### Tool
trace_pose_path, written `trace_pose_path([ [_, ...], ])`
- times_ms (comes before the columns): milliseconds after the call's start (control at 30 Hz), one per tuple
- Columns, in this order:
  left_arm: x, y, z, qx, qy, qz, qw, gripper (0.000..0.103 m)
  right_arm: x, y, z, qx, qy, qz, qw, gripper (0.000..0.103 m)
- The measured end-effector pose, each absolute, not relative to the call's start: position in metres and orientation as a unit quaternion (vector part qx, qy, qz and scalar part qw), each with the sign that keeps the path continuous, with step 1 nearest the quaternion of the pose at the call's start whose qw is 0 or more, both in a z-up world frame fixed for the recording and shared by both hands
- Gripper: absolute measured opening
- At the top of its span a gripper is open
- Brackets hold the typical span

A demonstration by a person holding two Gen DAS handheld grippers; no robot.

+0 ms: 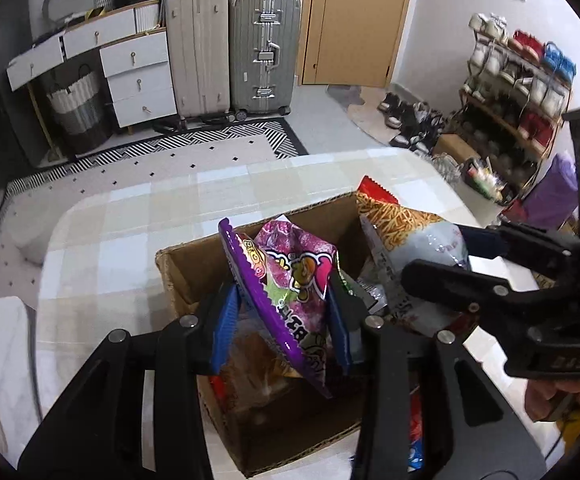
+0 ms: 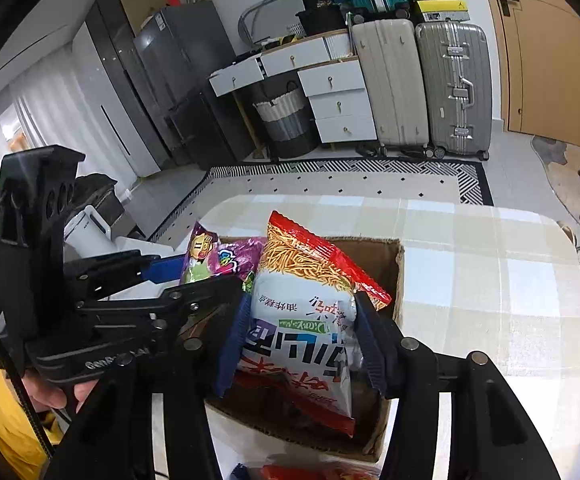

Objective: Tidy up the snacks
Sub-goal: 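Open both grippers to drop the two bags into the box, then pull both grippers back toward the remaining snacks on the table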

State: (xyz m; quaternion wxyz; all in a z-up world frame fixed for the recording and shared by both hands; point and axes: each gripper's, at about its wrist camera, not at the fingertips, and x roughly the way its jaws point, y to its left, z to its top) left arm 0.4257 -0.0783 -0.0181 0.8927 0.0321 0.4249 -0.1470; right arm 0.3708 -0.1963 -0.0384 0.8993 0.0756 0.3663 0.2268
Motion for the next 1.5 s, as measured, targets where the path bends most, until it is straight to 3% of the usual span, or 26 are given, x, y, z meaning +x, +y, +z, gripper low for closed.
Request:
trace_pose_path([
  [133,0.424,-0.077,-0.015,0.023,0.423,-0.154,0.893,0.044,0.366,-0.189,-0.037,0.057,0.361,0.223,0.903,0.054],
  [200,0.423,-0.075,-0.01,0.026,0.417,-0.15,0.896,0.056,0.365,-0.189,-0.036,0.057,0.357,0.225,0.905,0.054],
  [300,0.415,-0.071,-0.003,0.026,0.406,-0.147,0.902,0.064,0.359,-0.189,-0.032,0.058,0.35,0.224,0.908,0.054],
  [833,0.361,-0.05,0.028,0.01,0.384,-0.132,0.914,0.065,0.315,-0.208,-0.001,0.066,0.323,0.208,0.921,0.054],
  [933,0.336,-0.047,0.04,0.007,0.366,-0.126,0.922,0.072,0.293,-0.21,0.013,0.064,0.305,0.207,0.927,0.054],
  [1000,0.313,-0.045,0.05,0.005,0.349,-0.122,0.929,0.078,0.279,-0.21,0.023,0.062,0.293,0.207,0.931,0.057],
  [1233,0.236,-0.047,0.094,0.006,0.303,-0.127,0.944,0.082,0.213,-0.205,0.062,0.038,0.239,0.21,0.947,0.076],
  [1333,0.199,-0.049,0.111,0.006,0.282,-0.13,0.95,0.089,0.179,-0.206,0.076,0.035,0.212,0.208,0.954,0.092],
  [1400,0.173,-0.049,0.119,0.005,0.27,-0.133,0.954,0.103,0.157,-0.208,0.084,0.038,0.195,0.208,0.958,0.096],
  [1500,0.138,-0.05,0.125,0.01,0.253,-0.14,0.957,0.102,0.119,-0.212,0.093,0.039,0.155,0.211,0.964,0.101],
])
